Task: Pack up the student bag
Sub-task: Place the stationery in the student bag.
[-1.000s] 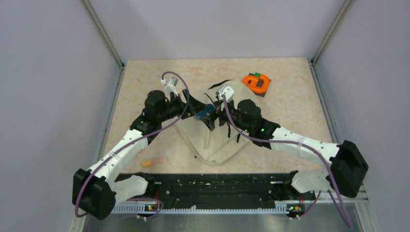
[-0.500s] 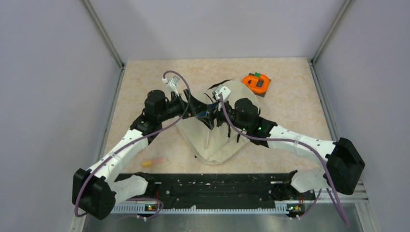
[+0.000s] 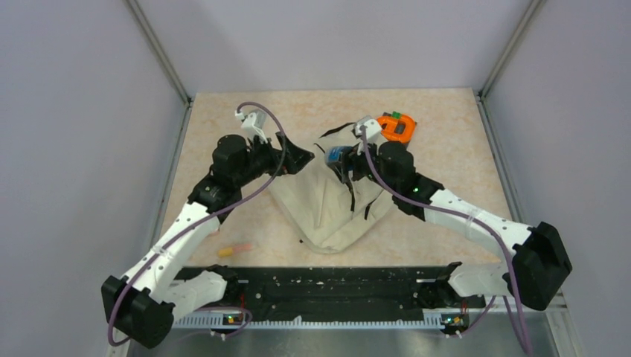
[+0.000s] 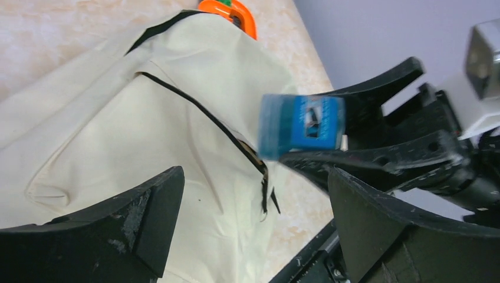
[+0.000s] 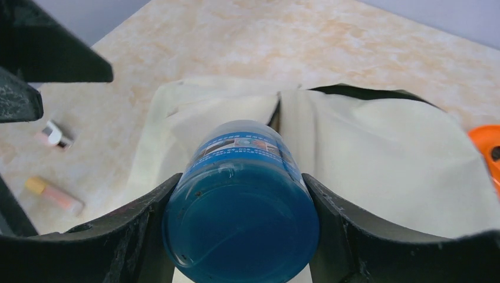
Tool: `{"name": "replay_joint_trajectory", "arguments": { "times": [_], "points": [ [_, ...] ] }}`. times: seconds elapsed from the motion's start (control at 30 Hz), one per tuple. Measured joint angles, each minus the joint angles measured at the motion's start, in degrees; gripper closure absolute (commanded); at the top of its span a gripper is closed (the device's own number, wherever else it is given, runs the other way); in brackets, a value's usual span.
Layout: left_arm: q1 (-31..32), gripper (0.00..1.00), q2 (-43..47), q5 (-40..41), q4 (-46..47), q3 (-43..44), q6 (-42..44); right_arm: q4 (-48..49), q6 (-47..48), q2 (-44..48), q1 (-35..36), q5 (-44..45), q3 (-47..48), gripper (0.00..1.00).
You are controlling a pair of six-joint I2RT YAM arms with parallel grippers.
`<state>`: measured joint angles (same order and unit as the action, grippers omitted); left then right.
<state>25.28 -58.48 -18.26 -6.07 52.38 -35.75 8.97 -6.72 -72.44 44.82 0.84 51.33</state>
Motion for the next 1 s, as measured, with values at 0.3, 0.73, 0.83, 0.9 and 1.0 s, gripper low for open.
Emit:
{"name": "replay_joint_trajectory", "arguments": {
  "times": [0.3, 0.73, 0.83, 0.9, 1.0],
  "points": [
    [4.5, 0.03, -13.5, 9.9, -5.9, 7.9, 1.2, -3.3, -1.5, 2.6, -7.6, 3.2, -0.8, 0.73],
    [8.3, 0.02, -32.1, 21.6, -14.1, 24.3, 4.3, -5.5, -2.1, 2.7, -9.1, 2.3, -2.3, 0.72],
    [9.6, 0.03, -35.6, 24.9, -17.7, 28.4, 5.9, -5.0, -2.1, 2.7, -9.1, 2.1, -2.7, 0.71],
    [10.4, 0.07, -37.5, 26.4, -19.8, 30.3, 6.9, -5.1, -2.3, 2.7, -9.2, 2.1, -3.1, 0.71],
    [11.0, 0.25, -39.7, 27.0, -21.9, 31.8, 7.8, -5.1, -2.4, 2.7, -9.4, 2.1, -3.7, 0.71]
  ]
}}
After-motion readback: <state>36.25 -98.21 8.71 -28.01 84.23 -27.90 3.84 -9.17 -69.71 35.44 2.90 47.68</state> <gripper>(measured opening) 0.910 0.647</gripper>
